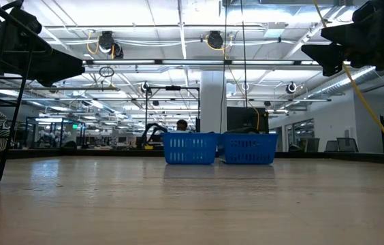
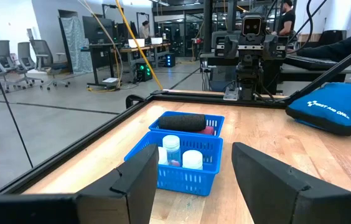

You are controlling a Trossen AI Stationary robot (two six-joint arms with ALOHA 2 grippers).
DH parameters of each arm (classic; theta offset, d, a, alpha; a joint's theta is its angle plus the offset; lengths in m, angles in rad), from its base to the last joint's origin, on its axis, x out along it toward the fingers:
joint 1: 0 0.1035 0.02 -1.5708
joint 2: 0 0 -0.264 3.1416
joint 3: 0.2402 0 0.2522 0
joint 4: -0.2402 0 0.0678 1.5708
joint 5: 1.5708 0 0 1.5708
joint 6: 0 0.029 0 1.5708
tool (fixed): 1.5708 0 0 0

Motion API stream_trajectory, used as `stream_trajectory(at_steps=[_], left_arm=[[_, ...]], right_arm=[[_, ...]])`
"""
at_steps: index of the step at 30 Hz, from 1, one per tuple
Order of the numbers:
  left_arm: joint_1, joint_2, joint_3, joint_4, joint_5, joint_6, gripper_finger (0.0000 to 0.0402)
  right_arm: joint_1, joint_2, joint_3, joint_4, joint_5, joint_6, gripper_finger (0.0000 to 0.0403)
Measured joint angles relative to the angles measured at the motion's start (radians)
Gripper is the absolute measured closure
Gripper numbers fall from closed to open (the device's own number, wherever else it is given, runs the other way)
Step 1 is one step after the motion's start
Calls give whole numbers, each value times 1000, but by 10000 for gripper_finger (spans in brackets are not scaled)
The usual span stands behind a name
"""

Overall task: Pick & place medical supplies in basket/bin
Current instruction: Return to Home Position

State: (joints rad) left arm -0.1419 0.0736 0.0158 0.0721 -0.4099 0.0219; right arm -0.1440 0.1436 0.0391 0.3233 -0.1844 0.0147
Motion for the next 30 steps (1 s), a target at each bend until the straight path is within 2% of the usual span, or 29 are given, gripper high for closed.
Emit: stream_trajectory(at_steps=[30], left_arm=[[0,0,0,0,0,0,188]], right_arm=[[0,0,0,0,0,0,124]])
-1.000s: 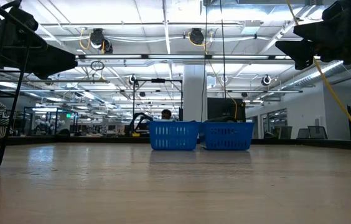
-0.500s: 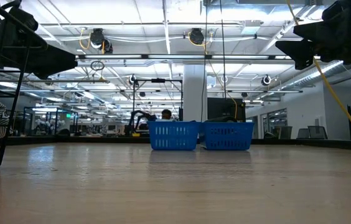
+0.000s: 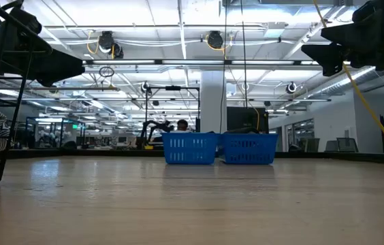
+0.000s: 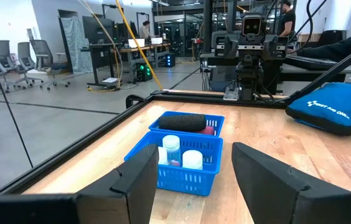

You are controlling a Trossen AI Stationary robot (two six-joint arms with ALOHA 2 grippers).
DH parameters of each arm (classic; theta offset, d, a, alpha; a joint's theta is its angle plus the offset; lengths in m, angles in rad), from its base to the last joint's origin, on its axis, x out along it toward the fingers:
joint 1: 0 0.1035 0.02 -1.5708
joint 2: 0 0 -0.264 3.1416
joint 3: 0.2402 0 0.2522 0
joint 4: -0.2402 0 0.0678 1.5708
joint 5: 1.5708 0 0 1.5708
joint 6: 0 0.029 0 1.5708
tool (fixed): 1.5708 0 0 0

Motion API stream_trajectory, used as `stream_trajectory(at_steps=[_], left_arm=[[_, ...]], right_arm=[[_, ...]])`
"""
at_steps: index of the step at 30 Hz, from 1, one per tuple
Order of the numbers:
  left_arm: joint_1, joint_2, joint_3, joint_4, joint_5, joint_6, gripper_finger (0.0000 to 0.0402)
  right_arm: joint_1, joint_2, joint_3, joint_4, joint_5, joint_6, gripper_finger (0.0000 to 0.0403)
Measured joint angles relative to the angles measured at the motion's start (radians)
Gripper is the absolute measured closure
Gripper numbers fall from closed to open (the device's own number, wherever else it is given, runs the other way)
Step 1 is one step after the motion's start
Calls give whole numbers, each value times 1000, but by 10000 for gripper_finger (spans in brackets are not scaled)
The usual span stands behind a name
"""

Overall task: Pick & place medical supplies in basket/bin
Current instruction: Return to Home Position

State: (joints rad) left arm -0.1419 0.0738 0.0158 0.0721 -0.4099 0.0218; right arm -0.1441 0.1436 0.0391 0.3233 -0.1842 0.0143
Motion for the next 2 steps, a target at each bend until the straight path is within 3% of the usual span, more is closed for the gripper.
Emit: stream_trajectory(at_steps=[2], left_arm=[[0,0,0,0,0,0,188]], right_arm=[[0,0,0,0,0,0,122]])
